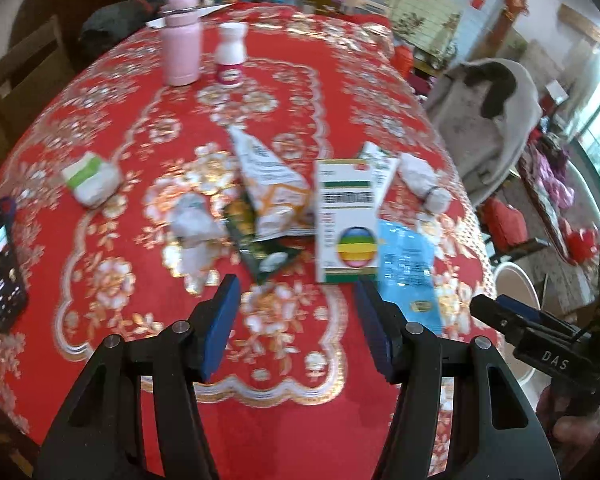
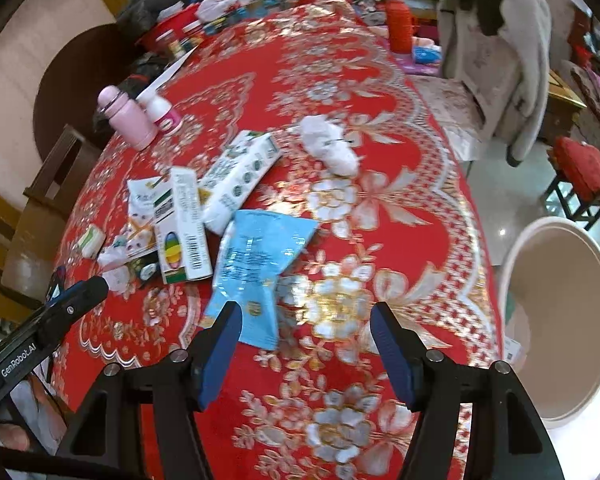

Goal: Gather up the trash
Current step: 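Move both open tools back over the tablecloth, then lower the right tool toward the blue packet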

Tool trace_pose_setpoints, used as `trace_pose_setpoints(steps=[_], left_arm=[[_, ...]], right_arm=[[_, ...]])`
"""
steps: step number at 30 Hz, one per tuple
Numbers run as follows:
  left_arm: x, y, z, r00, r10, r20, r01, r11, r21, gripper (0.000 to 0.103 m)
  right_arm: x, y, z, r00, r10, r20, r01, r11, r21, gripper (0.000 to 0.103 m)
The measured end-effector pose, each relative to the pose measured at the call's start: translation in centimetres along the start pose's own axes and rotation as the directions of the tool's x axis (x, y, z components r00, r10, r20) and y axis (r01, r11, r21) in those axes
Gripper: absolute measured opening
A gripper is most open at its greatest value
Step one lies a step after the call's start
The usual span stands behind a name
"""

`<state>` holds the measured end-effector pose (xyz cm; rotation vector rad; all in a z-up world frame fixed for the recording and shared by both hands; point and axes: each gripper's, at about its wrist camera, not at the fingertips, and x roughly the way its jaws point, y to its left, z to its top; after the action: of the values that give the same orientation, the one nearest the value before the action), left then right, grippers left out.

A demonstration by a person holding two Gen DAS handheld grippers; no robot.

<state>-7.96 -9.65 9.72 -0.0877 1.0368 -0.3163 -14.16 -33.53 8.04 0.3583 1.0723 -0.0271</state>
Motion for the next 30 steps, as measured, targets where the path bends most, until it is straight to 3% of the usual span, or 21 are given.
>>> trace_pose_setpoints(steps=[6,9,19,25,30], left_arm=[[-0.4,2.0,0.0,1.0,0.025,0.007,-0.025,0.999,-0.037,0.057],[-0.6,2.7,0.0,1.0,0.028,0.011,-0.027,0.998,-0.051,0.057],[-0.6,5.4,0.1,0.999,0.054,0.002,-0.054,0.991,-0.123,0.057],[0.0,6.0,0.3,0.998,0.058,-0.008,-0.059,0.988,-0.141,0.057],[1.1,6.1,0.4,0.998,0.054,-0.031,-0.058,0.987,-0.148,0.057]], right_arm=[[1.0,1.7,0.5,1.0,0.012,-0.016,-0.013,0.999,-0.031,0.066],[1.8,2.4,1.0,1.0,0.003,-0.027,-0.004,0.999,-0.041,0.074],[5.9,4.9,1.9,0.996,-0.052,-0.076,0.043,0.991,-0.126,0.074],[7.4,5.0,1.8,0.991,-0.06,-0.121,0.042,0.988,-0.151,0.074],[7.7,4.3,1.2,0.985,-0.12,-0.127,0.092,0.974,-0.208,0.074]])
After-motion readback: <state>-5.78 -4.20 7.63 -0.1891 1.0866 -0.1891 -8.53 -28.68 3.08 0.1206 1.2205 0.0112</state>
